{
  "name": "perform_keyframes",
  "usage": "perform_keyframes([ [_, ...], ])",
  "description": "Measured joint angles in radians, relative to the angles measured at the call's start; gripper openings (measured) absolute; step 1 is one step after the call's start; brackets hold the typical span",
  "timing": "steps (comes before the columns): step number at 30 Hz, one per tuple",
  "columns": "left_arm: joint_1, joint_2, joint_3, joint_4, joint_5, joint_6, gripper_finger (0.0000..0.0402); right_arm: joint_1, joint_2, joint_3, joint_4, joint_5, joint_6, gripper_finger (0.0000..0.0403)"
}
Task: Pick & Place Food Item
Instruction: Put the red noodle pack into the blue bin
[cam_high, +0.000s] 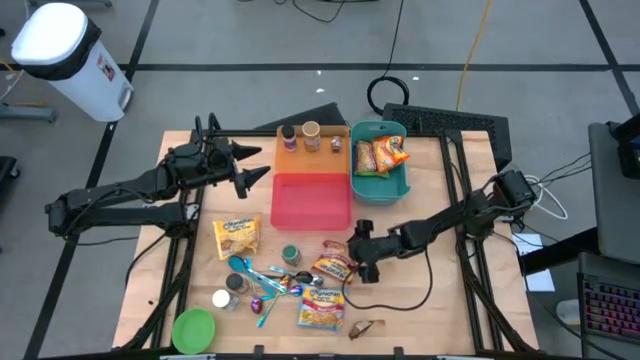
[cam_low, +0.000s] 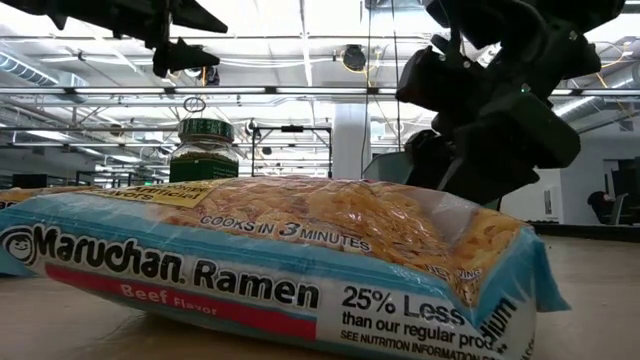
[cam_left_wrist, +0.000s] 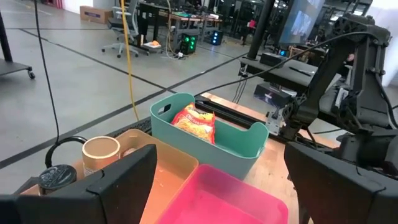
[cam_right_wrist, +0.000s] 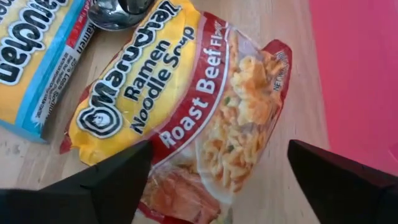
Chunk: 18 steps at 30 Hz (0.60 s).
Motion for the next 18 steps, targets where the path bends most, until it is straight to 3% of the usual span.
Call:
perform_keyframes([
  [10, 0.000, 0.000, 0.000, -0.001, 0.001, -0.001, 0.0367, 0.002, -0.014, -0.001, -0.016, 0.000, 0.018, 0.0181],
  [18, 0.000, 0.000, 0.000, -0.002, 0.001, -0.004, 0.0370, 0.000, -0.016, -0.002, -0.020, 0.000, 0.018, 0.0071],
])
